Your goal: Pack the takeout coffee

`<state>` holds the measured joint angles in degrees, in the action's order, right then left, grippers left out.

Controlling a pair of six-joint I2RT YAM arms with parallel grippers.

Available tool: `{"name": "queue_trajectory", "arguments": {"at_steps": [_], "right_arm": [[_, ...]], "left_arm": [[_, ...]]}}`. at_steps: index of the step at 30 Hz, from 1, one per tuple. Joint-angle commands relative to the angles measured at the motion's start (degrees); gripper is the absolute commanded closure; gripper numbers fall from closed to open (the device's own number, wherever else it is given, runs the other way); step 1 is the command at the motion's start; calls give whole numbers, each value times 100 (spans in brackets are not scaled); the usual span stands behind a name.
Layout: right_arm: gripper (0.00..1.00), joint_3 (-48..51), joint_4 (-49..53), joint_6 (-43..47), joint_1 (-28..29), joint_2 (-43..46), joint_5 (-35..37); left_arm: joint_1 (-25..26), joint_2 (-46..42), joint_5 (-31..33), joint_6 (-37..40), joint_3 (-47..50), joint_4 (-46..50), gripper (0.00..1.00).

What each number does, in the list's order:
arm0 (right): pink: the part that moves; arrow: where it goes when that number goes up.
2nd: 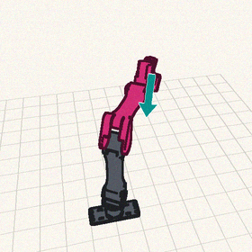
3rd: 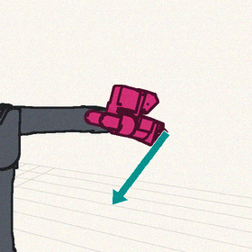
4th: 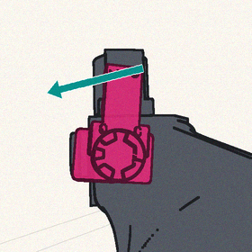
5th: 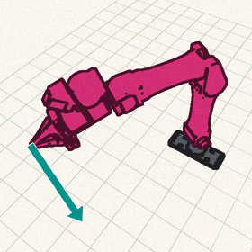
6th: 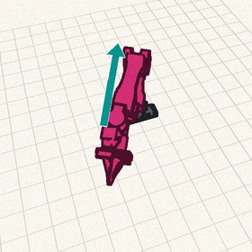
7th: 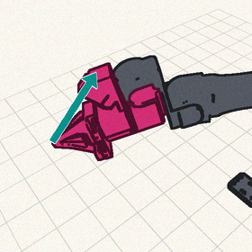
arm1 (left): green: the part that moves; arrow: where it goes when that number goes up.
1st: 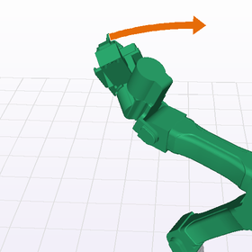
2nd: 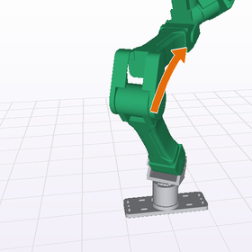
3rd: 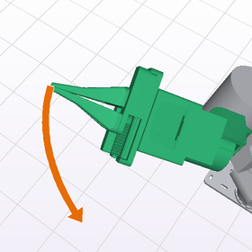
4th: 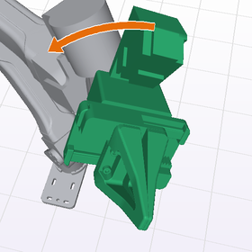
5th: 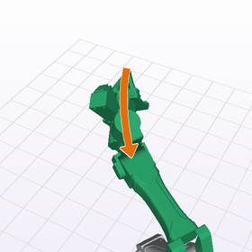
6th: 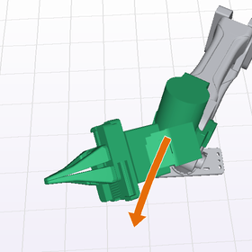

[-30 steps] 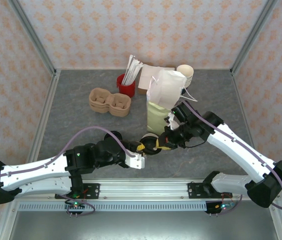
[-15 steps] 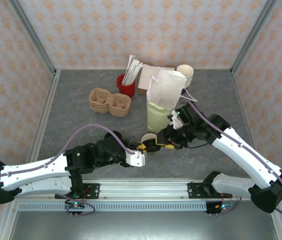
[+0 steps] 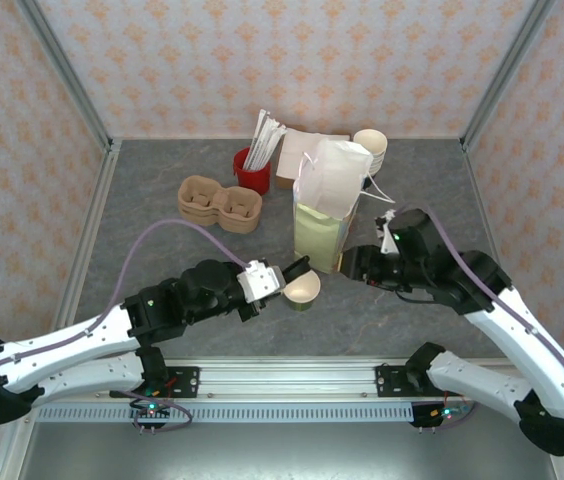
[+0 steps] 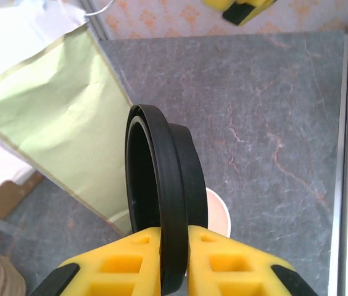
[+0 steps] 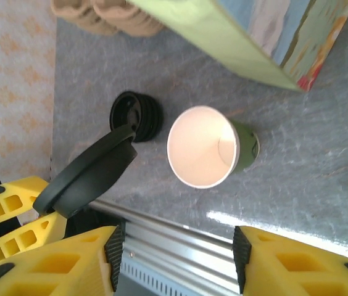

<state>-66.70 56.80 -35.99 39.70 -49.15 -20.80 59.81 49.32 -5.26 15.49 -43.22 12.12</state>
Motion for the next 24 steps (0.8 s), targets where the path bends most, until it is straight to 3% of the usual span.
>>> {"name": "queue_trajectory", "arguments": {"at_steps": [1,7,13,16,24], "right_arm": [[50,359,-163,-235,12,353,592],[51,1579,-1251,-900,11,822,43],[52,2018,-1711,-973,11,841,-138],[53,2119,-1868,-936,12,887,-124],[53,2311,-2107,-743,19,925,72]], "left_arm": [[-168,-179,90,-1297,-82,-5,85],[-296,-393,180,-2844,-76,146,85],[-874,-15,-959,-4430,-360,539,85],[-1029,-56,-1180,-5135,-329,481,85],[-1694,339,-2179,-6164,-411,454,85]]}}
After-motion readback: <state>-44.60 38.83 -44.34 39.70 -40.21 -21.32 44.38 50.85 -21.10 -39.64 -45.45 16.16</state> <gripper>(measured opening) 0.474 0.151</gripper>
